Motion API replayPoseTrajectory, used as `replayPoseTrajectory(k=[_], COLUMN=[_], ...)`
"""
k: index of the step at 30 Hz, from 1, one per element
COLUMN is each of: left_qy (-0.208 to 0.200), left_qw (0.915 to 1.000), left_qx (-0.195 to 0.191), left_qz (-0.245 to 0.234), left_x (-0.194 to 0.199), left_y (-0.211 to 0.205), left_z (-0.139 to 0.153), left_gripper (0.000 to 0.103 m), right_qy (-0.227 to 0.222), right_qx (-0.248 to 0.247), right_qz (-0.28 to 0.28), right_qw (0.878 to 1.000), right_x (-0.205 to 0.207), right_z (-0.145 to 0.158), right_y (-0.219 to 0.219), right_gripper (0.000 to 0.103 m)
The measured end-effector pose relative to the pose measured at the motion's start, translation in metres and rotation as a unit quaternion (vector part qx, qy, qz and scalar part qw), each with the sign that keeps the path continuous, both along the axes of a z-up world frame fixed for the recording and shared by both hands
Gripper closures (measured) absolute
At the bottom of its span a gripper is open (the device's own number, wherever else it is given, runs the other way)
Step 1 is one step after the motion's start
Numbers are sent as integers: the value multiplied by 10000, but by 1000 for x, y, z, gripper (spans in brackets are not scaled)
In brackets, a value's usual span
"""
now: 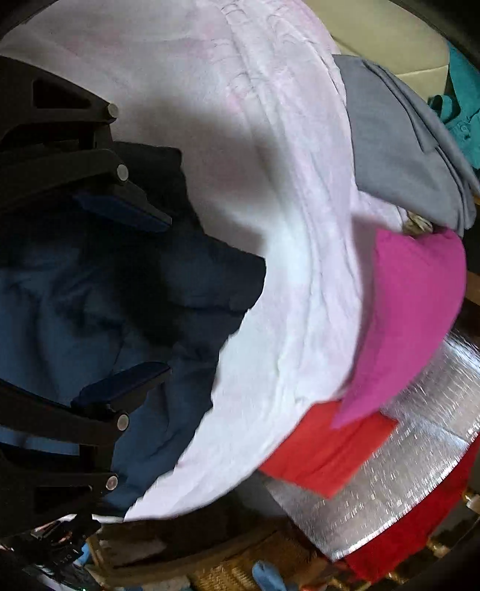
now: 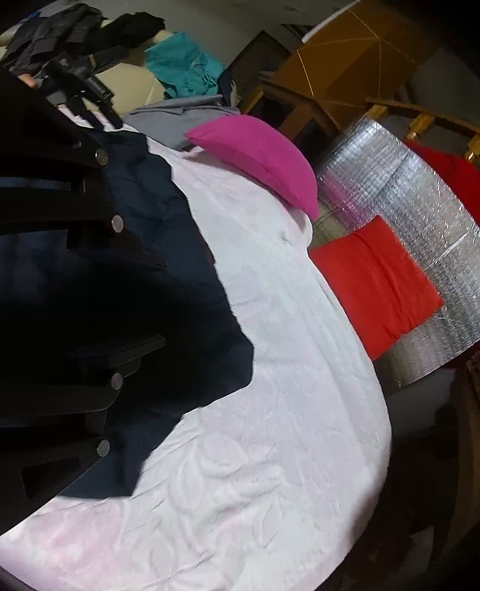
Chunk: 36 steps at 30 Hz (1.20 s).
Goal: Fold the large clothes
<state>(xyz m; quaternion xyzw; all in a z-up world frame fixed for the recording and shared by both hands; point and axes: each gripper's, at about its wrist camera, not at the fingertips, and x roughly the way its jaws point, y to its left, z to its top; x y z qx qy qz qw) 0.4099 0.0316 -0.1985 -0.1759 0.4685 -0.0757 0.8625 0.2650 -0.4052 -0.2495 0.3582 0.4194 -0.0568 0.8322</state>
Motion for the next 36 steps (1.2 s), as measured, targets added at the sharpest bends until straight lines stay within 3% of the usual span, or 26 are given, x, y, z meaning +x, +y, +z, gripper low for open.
replayPoseTrajectory(k=[4,7,12,17,20,26,31,36], left_qy=[120,211,60,-435,-566,-834,-1021,-1251], left_qw=[9992,9988,9992,9987,9967,9837,9757,9703], left_qx=[362,428,330,261,523,1525,1873,2017], left_qz=[75,138,197,-2,-236,-461,-492,-457], left_x=[10,13,-2,-34,-47,-59,-60,-66], left_y=[-4,-4,1,-12,-27,-56,-60,-59], left_z=[-16,-21,-3,26,30,24,22,25], left_gripper=[30,30,30,30,30,30,30,30], right_qy=[458,469,342,-366,-507,-163,533,526], right_qx=[100,79,201,216,342,145,13,-130], right_qz=[-39,-44,-45,232,636,1066,1153,1237], right_qw=[9989,9989,9992,9988,9961,9941,9919,9908], right_x=[24,29,16,1,11,45,69,72], right_z=[-39,-49,-31,9,19,2,-41,-31], right_y=[-8,-11,-14,8,35,86,101,104], right_gripper=[65,65,63,51,51,51,51,49])
